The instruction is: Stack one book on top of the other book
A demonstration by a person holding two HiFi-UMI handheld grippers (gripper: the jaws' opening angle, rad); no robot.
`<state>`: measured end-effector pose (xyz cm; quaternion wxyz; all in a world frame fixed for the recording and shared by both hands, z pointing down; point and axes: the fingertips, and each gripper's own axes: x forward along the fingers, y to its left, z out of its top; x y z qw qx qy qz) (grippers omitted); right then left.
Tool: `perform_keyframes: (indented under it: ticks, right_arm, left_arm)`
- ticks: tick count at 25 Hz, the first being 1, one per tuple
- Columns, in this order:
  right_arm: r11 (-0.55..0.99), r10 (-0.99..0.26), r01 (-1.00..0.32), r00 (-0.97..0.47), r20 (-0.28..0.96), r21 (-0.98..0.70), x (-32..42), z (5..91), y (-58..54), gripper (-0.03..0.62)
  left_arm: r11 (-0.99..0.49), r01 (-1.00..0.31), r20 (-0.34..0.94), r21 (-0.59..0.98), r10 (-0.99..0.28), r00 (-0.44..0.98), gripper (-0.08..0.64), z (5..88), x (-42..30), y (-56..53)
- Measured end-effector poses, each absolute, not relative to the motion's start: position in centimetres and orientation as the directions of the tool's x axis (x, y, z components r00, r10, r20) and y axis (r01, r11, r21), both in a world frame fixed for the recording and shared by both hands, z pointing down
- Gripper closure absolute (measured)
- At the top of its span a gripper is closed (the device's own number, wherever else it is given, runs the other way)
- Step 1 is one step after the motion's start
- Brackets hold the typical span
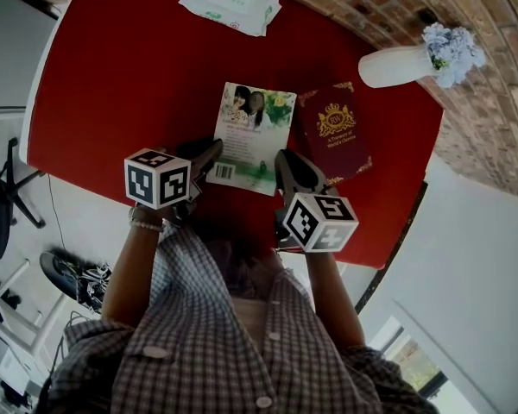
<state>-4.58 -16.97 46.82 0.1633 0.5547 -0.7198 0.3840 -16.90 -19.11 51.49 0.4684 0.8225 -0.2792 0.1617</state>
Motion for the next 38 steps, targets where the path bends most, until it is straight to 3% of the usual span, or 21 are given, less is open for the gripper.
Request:
perform_keyframes:
  ticks: [21,35,38]
  right_arm:
    - [-0.036,-0.71,-0.957,-0.178,0.681,-0.287,3.5,47.5,-17.4,0.56]
    - [-0.041,-0.714,-0.95,-0.189,0.675,-0.309,4.7,47.6,-15.7,0.56]
    - [-0.069,-0.719,-0.931,-0.202,0.665,-0.358,4.9,46.7,-13.7,0.514]
  left_arm:
    - [-0.498,-0.493,0.46,0.714,-0.198,0.866,0.499,50.4,-9.8,-17.7]
    - [-0.474,-0.507,0.485,0.72,-0.179,0.856,0.499,51.8,-9.5,-17.5]
    - [-0.473,-0.509,0.487,0.719,-0.18,0.855,0.499,51.8,-9.5,-17.6]
